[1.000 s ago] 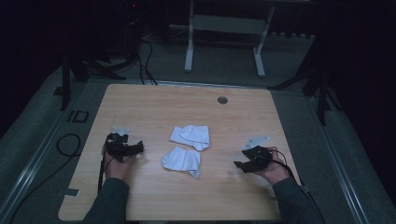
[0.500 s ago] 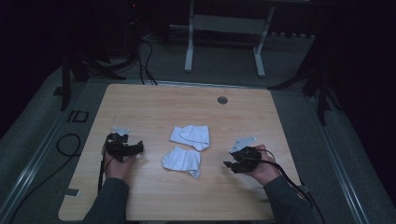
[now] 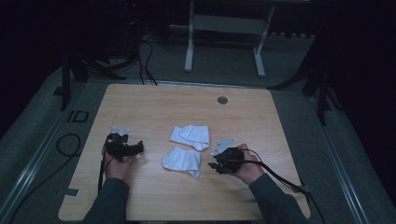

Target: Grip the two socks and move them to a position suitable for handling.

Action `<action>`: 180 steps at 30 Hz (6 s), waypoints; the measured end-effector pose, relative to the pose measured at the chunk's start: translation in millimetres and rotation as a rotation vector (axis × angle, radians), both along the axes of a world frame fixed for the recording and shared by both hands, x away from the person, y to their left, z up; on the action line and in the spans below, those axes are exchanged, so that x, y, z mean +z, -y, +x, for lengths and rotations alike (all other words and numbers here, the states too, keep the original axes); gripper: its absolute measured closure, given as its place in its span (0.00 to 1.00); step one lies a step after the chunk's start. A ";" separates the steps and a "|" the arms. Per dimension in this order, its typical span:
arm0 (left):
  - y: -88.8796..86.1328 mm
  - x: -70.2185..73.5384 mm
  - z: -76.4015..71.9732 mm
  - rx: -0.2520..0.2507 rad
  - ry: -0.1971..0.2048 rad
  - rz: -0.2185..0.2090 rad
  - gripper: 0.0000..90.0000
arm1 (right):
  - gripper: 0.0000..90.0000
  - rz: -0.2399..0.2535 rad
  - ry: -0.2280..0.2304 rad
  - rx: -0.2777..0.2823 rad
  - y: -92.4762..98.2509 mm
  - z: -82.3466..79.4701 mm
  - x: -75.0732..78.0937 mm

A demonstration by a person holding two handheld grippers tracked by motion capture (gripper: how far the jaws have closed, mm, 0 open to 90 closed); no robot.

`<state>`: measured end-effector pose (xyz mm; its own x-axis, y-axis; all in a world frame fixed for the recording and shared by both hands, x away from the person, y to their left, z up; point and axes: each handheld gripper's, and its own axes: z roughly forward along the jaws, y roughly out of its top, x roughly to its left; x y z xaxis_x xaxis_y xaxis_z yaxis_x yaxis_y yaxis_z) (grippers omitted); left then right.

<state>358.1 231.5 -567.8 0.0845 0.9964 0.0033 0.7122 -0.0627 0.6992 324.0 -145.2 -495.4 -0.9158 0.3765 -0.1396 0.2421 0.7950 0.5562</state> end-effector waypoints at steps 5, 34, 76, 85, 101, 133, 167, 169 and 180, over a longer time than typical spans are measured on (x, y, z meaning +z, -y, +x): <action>0.0 0.0 0.0 0.000 0.000 0.000 0.12 | 0.64 -0.010 -0.004 0.050 -21.1 -4.3 -3.1; 0.2 0.0 -0.1 0.001 0.001 -0.001 0.12 | 0.68 -0.040 -0.036 0.179 -136.5 19.1 -13.1; 0.3 -0.1 -0.1 0.001 0.001 -0.001 0.12 | 0.97 -0.096 -0.011 0.109 -85.9 29.0 32.0; 0.3 0.0 -0.1 0.001 0.001 -0.001 0.12 | 0.97 -0.092 -0.009 0.022 -22.8 24.5 35.8; 0.3 -0.1 -0.1 0.001 0.001 -0.001 0.12 | 0.79 -0.052 0.003 -0.082 27.5 21.0 40.5; 0.3 -0.1 -0.2 0.001 0.002 -0.001 0.12 | 0.81 -0.129 -0.120 0.143 -43.2 38.3 -38.0; 0.4 -0.2 -0.1 0.003 0.003 -0.002 0.12 | 1.00 -0.177 -0.015 -0.002 -90.0 93.9 -36.4; 0.4 -0.2 -0.1 0.003 0.003 -0.002 0.12 | 1.00 -0.174 -0.032 0.017 -90.6 93.6 -38.3; 0.4 -0.2 0.0 0.003 0.004 -0.003 0.12 | 0.93 -0.246 -0.033 0.076 -84.2 86.7 -33.7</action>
<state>358.1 231.0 -568.0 0.0812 0.9967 0.0011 0.7096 -0.0585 0.7022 410.6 -60.9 -529.1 -0.9458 0.2650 -0.1878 0.1916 0.9221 0.3361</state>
